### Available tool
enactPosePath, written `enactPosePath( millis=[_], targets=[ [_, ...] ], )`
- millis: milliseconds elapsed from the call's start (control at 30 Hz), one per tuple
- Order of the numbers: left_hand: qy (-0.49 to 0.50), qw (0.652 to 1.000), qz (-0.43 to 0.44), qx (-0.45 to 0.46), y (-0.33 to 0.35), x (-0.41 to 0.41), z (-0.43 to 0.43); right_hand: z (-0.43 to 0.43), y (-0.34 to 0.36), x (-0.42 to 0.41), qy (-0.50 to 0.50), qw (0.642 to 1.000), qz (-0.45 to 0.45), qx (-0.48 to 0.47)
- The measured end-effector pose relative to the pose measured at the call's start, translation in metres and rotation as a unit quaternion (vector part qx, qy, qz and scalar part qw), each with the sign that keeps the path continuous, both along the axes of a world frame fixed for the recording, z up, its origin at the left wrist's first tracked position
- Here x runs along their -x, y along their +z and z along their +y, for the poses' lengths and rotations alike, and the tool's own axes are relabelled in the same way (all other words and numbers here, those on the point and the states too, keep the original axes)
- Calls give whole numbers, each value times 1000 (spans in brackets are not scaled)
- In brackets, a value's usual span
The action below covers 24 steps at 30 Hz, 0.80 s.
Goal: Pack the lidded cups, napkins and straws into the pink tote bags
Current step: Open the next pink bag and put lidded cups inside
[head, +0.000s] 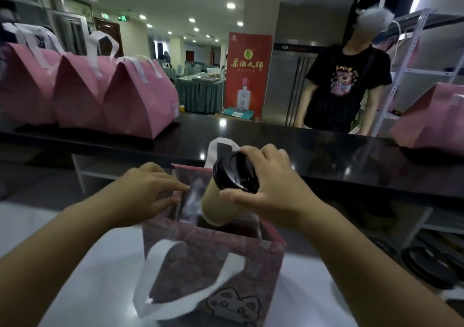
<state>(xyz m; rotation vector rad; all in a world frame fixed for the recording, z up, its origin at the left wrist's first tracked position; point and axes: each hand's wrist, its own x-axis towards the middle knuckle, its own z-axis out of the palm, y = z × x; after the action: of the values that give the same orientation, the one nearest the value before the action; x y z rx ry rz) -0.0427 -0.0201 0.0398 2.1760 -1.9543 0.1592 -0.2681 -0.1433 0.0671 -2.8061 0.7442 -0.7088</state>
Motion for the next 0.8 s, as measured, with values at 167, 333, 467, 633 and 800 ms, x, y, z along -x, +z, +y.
enactPosePath(
  millis=[167,333,467,633,800],
  targets=[
    [-48,998,-33,-31,-10,-29,-13,-6,-22,-20,-6,990,136,29],
    [-80,995,-48,-29,-17,-41,-15,-11,-29,-19,27,967,242,77],
    [-106,992,18,-73,-21,-48,-8,-9,-31,-20,62,949,299,82],
    [-96,982,80,-139,-25,-46,-2,-11,-32,-36,81,946,311,46],
    [-81,982,100,-139,-29,-44,-2,-14,-45,-70,129,934,324,79]
  ],
)
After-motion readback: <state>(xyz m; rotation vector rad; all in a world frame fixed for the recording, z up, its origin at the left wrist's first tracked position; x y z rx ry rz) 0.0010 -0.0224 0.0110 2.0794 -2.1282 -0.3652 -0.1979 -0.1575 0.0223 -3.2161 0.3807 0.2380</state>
